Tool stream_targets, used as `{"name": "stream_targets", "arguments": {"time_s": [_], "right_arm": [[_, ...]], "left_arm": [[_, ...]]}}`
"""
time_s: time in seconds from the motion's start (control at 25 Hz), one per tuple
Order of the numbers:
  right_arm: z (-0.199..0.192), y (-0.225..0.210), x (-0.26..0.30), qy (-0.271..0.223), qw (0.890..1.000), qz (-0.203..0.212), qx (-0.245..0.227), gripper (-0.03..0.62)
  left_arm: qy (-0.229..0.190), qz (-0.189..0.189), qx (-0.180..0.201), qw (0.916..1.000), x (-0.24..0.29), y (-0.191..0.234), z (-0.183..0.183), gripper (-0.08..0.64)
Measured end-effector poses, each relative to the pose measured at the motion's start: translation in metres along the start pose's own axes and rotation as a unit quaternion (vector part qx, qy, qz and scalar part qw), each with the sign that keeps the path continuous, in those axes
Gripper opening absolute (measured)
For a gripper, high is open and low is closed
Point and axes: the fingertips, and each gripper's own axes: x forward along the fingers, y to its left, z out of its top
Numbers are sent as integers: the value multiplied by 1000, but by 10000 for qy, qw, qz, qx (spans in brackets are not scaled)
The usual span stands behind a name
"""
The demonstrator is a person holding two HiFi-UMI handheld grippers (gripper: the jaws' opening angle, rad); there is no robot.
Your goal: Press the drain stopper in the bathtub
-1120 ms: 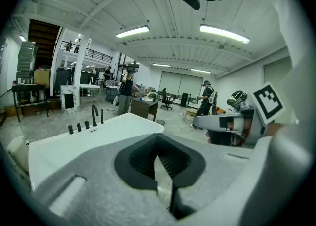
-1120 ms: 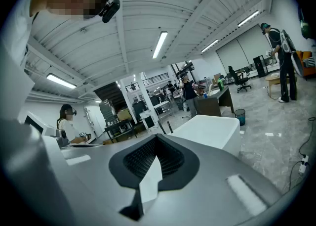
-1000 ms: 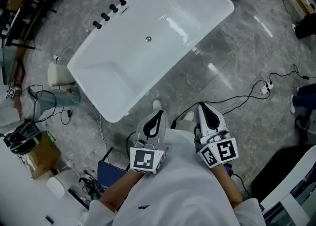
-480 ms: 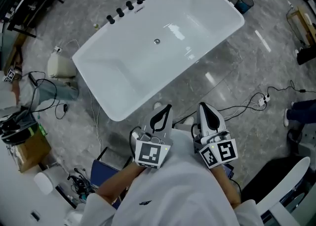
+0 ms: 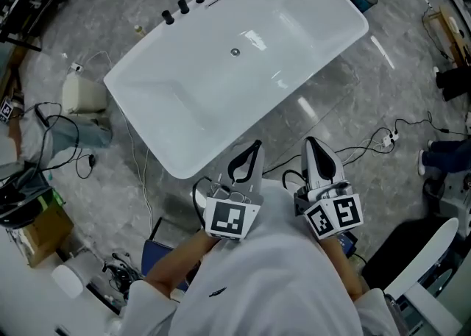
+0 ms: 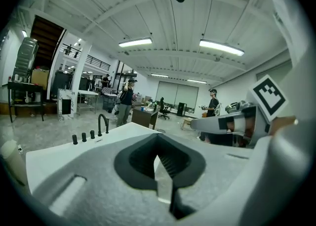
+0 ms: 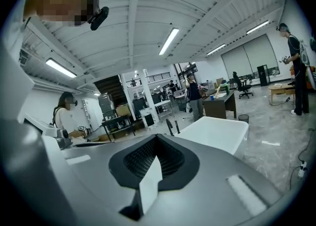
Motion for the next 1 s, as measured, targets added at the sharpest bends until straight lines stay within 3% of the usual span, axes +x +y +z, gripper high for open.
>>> {"name": "stream_targets", "arguments": {"time_s": [0.24,0.48,0.72,0.88,1.0], "right_arm": [[3,0,5,7,9996,-289,19,5],[14,-30,36,25,9989,-416,223,5],[23,-55,82,229,9991,-118,338,5],[29,-84,126,395,9982,213,398,5],[39,-111,151,490,9973,410,365,5]], "left_arm": [[161,-342,33,9993,11,13,0,-2],[308,-200,-111,9993,41,31,0,-2],[760,26,-60,9971,85,52,-5,-2],[800,324,-163,9961,129,65,-2,-2],[1147,506,-226,9918,164,74,-13,-2]]}}
